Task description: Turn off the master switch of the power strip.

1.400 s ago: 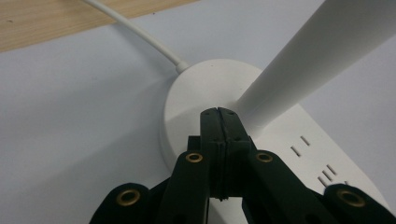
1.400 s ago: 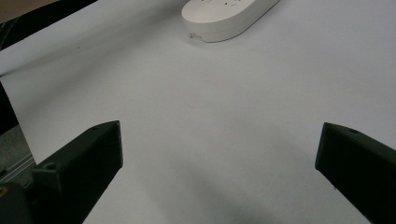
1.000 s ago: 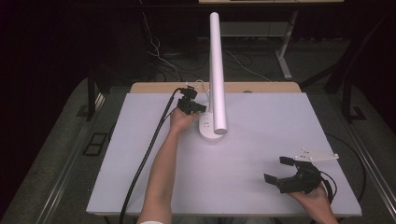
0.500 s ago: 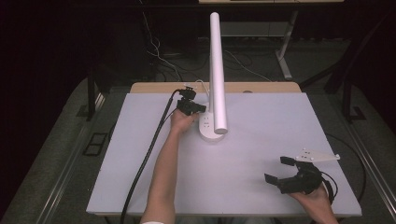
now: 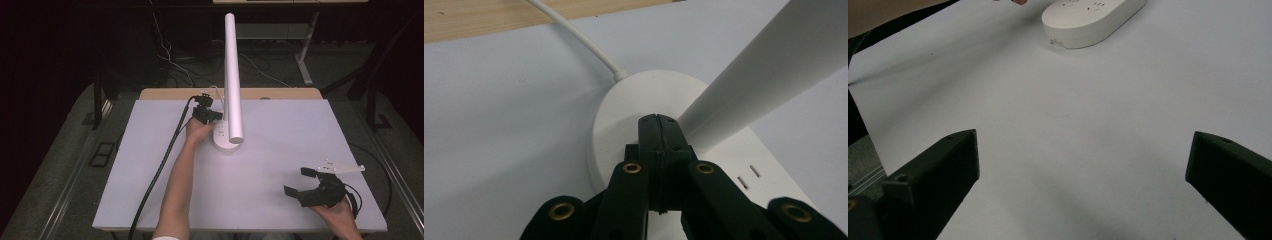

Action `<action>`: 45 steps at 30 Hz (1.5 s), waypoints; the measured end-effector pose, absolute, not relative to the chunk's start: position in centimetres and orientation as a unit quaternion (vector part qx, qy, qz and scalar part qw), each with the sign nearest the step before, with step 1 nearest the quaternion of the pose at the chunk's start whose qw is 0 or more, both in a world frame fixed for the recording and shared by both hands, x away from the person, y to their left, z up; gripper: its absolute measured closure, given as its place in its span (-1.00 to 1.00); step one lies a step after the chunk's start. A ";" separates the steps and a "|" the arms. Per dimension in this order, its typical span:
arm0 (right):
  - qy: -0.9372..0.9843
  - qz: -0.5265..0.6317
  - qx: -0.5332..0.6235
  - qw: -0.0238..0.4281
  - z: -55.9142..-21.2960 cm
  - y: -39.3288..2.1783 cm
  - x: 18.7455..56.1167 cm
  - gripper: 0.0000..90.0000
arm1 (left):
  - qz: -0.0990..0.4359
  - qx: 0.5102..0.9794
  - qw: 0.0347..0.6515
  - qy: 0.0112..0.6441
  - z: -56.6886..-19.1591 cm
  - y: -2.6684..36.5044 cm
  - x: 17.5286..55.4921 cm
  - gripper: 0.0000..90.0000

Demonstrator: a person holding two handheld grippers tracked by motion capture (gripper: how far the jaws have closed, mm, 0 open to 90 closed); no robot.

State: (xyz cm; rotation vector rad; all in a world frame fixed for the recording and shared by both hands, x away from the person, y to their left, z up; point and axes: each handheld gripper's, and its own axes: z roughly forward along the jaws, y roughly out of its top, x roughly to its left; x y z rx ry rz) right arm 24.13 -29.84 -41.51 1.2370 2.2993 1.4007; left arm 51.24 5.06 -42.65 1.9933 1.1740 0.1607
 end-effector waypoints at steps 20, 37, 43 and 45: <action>0.767 0.476 0.419 0.096 -41.4 -30.2 23.8 -1.00 | 0.033 0.763 0.425 0.486 -43.2 5.8 51.2 1.00; 0.768 0.477 0.418 0.095 -41.5 -30.1 24.0 -1.00 | 0.075 0.775 0.433 0.454 -40.0 7.9 50.3 0.99; 0.769 0.475 0.417 0.095 -41.5 -30.1 24.0 -1.00 | 0.072 0.772 0.442 0.452 -39.2 9.1 49.4 0.98; 0.769 0.475 0.418 0.094 -41.5 -30.1 24.0 -1.00 | 0.070 0.769 0.448 0.450 -39.0 9.4 49.1 0.90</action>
